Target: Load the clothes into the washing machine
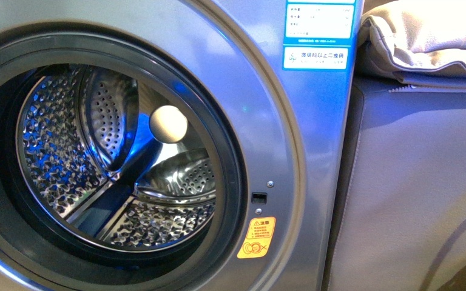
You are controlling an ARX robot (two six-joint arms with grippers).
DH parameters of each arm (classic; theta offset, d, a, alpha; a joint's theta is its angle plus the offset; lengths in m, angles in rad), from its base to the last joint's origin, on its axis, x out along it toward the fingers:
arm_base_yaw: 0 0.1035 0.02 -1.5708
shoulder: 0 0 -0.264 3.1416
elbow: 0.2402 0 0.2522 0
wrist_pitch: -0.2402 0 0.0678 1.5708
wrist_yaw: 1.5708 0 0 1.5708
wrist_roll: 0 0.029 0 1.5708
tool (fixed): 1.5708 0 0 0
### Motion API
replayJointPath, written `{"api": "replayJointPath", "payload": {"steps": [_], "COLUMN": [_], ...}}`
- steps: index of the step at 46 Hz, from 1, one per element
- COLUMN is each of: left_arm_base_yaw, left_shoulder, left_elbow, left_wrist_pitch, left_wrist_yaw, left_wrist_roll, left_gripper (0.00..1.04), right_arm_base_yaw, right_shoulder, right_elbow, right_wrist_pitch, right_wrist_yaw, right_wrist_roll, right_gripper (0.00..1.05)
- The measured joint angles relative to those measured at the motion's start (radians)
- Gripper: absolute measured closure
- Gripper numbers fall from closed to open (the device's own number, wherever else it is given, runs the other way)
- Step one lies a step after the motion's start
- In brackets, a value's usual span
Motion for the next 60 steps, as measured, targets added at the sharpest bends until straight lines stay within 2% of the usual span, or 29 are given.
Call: {"api": "replayJointPath", "payload": {"steps": [7, 19, 31, 38, 46, 60], "left_arm_base_yaw": [0.000, 0.000, 0.000, 0.000, 0.000, 0.000], "left_shoulder": [0.000, 0.000, 0.000, 0.000, 0.000, 0.000], "left_elbow": [0.000, 0.000, 0.000, 0.000, 0.000, 0.000], "left_wrist_pitch": [0.000, 0.000, 0.000, 0.000, 0.000, 0.000], "left_wrist_yaw": [0.000, 0.000, 0.000, 0.000, 0.000, 0.000], "left_wrist_roll": [0.000, 0.000, 0.000, 0.000, 0.000, 0.000], "left_gripper": [0.07, 0.07, 0.07, 0.07, 0.07, 0.07], "right_arm_base_yaw": [0.011, 0.040, 0.047, 0.058, 0.105, 0.169], "right_shoulder": [0.248, 0.578, 0.795, 0.865, 0.935, 1.041], "right_elbow": [0.069, 0.164, 0.230, 0.243, 0.258, 0.287], "right_wrist_pitch": [0.054, 0.143, 0.196, 0.235, 0.266, 0.329], "right_wrist_yaw": [0.124, 0.224, 0.246, 0.225, 0.150, 0.154], "right_wrist_roll": [-0.151, -0.165, -0.126, -0.110, -0.086, -0.056], "right_gripper": [0.08, 0.08, 0.08, 0.08, 0.08, 0.08]}}
